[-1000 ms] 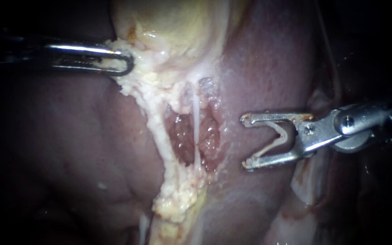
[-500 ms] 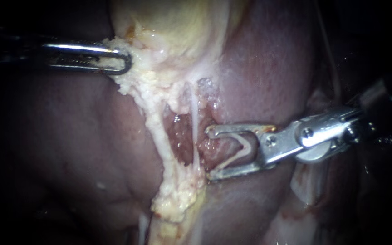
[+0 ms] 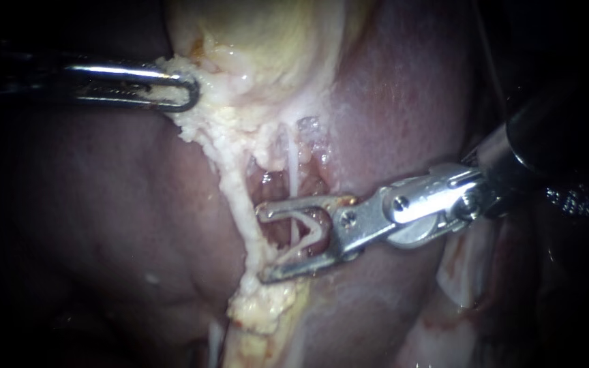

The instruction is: Clipping first clip left tube

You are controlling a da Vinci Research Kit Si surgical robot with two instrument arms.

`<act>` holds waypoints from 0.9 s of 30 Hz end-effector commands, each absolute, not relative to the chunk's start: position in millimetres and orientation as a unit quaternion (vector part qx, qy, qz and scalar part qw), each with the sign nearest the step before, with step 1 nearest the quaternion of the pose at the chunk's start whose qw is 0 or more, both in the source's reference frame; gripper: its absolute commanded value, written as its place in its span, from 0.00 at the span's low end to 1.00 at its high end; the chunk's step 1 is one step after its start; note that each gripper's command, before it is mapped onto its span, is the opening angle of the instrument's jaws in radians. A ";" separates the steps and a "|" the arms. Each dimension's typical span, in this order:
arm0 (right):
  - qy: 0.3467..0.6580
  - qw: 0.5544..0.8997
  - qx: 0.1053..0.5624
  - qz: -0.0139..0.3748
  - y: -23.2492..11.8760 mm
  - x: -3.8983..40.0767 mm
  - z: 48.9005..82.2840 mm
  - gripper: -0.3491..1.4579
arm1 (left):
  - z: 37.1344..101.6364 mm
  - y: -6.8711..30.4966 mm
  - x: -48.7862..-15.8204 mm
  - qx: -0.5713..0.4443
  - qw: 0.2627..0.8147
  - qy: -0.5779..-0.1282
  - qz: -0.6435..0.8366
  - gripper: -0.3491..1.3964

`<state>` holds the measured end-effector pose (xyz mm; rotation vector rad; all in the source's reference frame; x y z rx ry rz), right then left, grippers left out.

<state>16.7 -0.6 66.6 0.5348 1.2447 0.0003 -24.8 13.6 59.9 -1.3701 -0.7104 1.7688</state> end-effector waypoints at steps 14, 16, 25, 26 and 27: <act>0.601 0.743 0.295 0.009 -3.2 20.6 68.2 0.45 | 60.1 13.7 -25.0 -0.538 0.387 -0.279 0.695 0.00; 0.604 0.736 0.306 0.012 -3.7 20.8 67.8 0.45 | 60.1 13.7 -25.0 -0.538 0.387 -0.279 0.695 0.00; 0.603 0.718 0.347 0.016 -5.5 21.0 65.5 0.43 | 60.1 13.7 -24.9 -0.538 0.387 -0.279 0.695 0.00; 0.602 0.717 0.351 0.016 -5.6 20.9 65.4 0.42 | 60.1 13.7 -24.9 -0.538 0.387 -0.279 0.695 0.00; 0.601 0.718 0.351 0.018 -5.6 20.8 65.3 0.42 | 60.1 13.7 -24.9 -0.538 0.387 -0.279 0.695 0.00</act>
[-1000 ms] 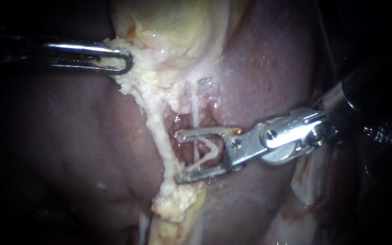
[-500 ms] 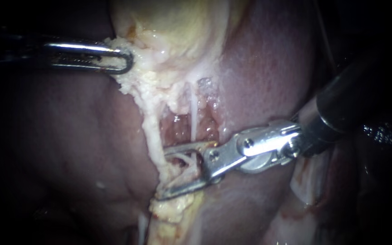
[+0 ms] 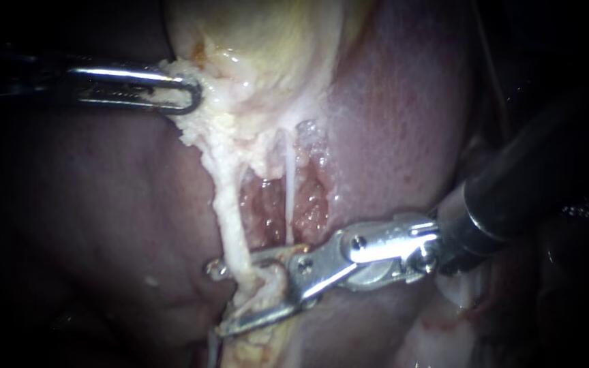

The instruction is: Clipping first clip left tube

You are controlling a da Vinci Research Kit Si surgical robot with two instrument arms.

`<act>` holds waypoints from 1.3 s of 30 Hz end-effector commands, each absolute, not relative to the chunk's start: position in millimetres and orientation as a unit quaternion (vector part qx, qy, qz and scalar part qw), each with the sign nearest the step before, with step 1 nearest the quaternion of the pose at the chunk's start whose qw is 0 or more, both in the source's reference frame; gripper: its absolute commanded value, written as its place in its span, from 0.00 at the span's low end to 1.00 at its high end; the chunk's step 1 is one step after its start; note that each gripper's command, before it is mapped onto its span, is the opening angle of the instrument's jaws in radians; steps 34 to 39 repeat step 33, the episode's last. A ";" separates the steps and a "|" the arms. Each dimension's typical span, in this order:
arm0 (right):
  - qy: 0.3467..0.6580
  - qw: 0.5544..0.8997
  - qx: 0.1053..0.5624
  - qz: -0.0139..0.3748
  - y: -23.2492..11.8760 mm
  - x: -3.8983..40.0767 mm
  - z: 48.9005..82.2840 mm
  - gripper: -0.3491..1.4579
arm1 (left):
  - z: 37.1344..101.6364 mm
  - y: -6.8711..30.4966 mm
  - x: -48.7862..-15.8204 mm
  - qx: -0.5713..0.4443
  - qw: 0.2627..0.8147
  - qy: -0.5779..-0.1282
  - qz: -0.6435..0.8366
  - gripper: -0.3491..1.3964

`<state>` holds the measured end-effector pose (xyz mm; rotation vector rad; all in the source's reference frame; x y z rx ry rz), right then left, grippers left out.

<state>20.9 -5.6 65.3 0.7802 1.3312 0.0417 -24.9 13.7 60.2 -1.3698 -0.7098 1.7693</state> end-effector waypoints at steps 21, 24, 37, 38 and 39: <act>0.569 0.718 0.391 0.090 -4.5 18.7 66.0 0.00 | 60.1 13.7 -24.9 -0.538 0.387 -0.279 0.695 0.00; 0.569 0.718 0.391 0.090 -4.5 18.8 66.0 0.00 | 60.2 13.7 -24.9 -0.538 0.387 -0.279 0.695 0.00; 0.561 0.716 0.402 0.104 -4.8 18.9 66.3 0.00 | 60.2 13.8 -24.9 -0.538 0.387 -0.279 0.695 0.00; 0.561 0.716 0.402 0.104 -4.8 18.9 66.3 0.00 | 60.2 13.8 -24.9 -0.538 0.387 -0.279 0.695 0.00; 0.561 0.716 0.402 0.104 -4.8 18.9 66.3 0.00 | 60.2 13.8 -24.9 -0.538 0.387 -0.279 0.695 0.00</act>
